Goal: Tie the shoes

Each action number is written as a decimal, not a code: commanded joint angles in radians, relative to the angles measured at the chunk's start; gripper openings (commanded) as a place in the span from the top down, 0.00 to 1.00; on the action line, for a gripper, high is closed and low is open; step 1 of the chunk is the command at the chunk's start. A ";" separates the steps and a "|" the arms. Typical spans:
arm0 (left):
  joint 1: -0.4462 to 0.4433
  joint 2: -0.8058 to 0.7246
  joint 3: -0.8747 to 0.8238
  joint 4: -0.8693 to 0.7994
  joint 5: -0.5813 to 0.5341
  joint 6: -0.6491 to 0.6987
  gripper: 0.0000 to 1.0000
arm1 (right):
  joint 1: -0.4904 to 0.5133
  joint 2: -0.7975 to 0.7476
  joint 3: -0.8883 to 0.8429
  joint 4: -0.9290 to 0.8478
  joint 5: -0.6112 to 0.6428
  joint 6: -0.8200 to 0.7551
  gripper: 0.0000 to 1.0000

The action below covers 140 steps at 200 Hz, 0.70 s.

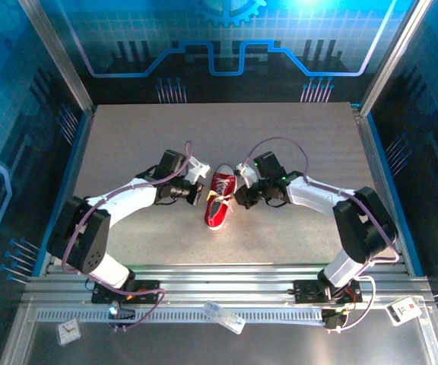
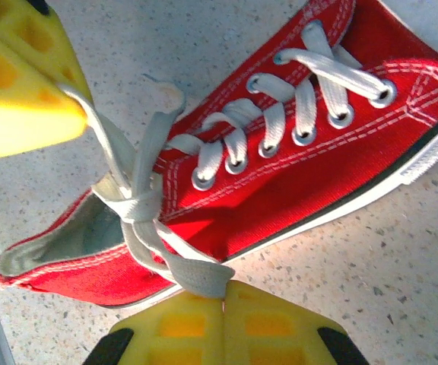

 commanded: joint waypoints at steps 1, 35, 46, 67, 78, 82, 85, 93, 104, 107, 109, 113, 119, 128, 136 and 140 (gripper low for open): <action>0.026 -0.019 -0.019 -0.005 0.045 -0.021 1.00 | -0.012 -0.034 -0.011 -0.047 0.042 -0.013 1.00; 0.061 -0.008 -0.025 0.001 0.078 -0.052 1.00 | -0.031 -0.055 -0.016 -0.065 0.087 0.013 1.00; 0.062 0.004 -0.015 -0.011 0.085 -0.053 1.00 | -0.037 -0.064 -0.022 -0.065 0.092 0.018 1.00; 0.063 0.027 -0.005 -0.027 0.096 -0.058 1.00 | -0.042 -0.064 -0.017 -0.078 0.087 0.019 1.00; 0.062 0.034 -0.006 -0.029 0.098 -0.065 1.00 | -0.043 -0.066 -0.020 -0.076 0.096 0.027 1.00; 0.062 0.036 -0.005 -0.030 0.098 -0.068 1.00 | -0.043 -0.066 -0.022 -0.075 0.101 0.031 1.00; 0.062 0.037 -0.005 -0.032 0.095 -0.070 1.00 | -0.044 -0.066 -0.023 -0.074 0.102 0.034 1.00; 0.062 0.041 -0.004 -0.037 0.092 -0.076 1.00 | -0.046 -0.069 -0.029 -0.069 0.100 0.040 1.00; 0.061 0.044 -0.004 -0.046 0.091 -0.080 1.00 | -0.048 -0.073 -0.034 -0.062 0.095 0.043 1.00; 0.061 0.044 -0.006 -0.047 0.089 -0.081 1.00 | -0.048 -0.074 -0.034 -0.063 0.094 0.044 1.00; 0.061 0.044 -0.007 -0.047 0.089 -0.083 1.00 | -0.048 -0.074 -0.036 -0.063 0.093 0.045 1.00; 0.061 0.043 -0.009 -0.048 0.087 -0.085 1.00 | -0.049 -0.075 -0.037 -0.063 0.094 0.045 1.00; 0.062 0.041 -0.010 -0.051 0.086 -0.086 1.00 | -0.049 -0.076 -0.036 -0.063 0.091 0.045 1.00; 0.061 0.036 -0.013 -0.055 0.080 -0.089 1.00 | -0.050 -0.078 -0.036 -0.067 0.092 0.046 1.00; 0.062 0.031 -0.018 -0.057 0.071 -0.093 1.00 | -0.049 -0.082 -0.039 -0.066 0.094 0.048 1.00; 0.062 0.028 -0.019 -0.060 0.066 -0.095 1.00 | -0.050 -0.085 -0.040 -0.067 0.096 0.049 1.00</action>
